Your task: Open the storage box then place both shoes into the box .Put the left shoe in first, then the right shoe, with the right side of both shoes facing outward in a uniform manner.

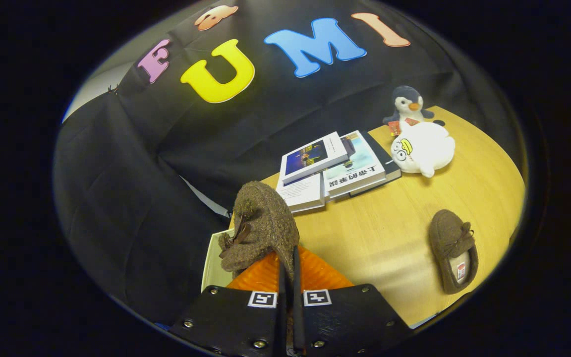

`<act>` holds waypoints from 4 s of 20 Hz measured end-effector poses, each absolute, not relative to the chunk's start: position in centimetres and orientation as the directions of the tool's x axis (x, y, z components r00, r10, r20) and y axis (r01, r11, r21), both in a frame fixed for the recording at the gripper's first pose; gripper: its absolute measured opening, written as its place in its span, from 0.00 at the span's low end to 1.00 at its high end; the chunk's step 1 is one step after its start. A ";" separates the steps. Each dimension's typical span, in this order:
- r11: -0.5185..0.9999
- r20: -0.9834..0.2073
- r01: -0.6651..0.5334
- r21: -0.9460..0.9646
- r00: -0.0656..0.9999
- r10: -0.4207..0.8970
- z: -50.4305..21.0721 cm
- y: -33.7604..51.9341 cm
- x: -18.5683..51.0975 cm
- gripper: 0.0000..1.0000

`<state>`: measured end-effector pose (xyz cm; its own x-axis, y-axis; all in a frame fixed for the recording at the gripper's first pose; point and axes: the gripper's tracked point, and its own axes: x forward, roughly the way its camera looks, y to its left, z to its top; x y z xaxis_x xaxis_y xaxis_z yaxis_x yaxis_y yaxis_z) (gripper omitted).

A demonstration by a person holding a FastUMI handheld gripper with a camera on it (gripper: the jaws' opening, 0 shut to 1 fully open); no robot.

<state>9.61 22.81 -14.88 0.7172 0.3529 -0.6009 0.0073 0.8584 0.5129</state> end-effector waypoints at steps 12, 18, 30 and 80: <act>0.844 -0.638 -0.033 0.535 0.640 0.429 -18.6 34.7 8.8 0.05; 0.837 -0.669 0.016 0.547 0.608 0.426 -22.1 37.9 8.5 0.05; 0.833 -0.723 0.061 0.551 0.533 0.439 -26.3 41.5 7.8 0.05; 0.997 -0.680 -0.082 -0.009 0.731 0.054 -28.6 -6.6 2.2 0.98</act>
<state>2.23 -6.63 -28.56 0.7311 0.0535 -0.6801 -0.0817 0.9966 -0.0094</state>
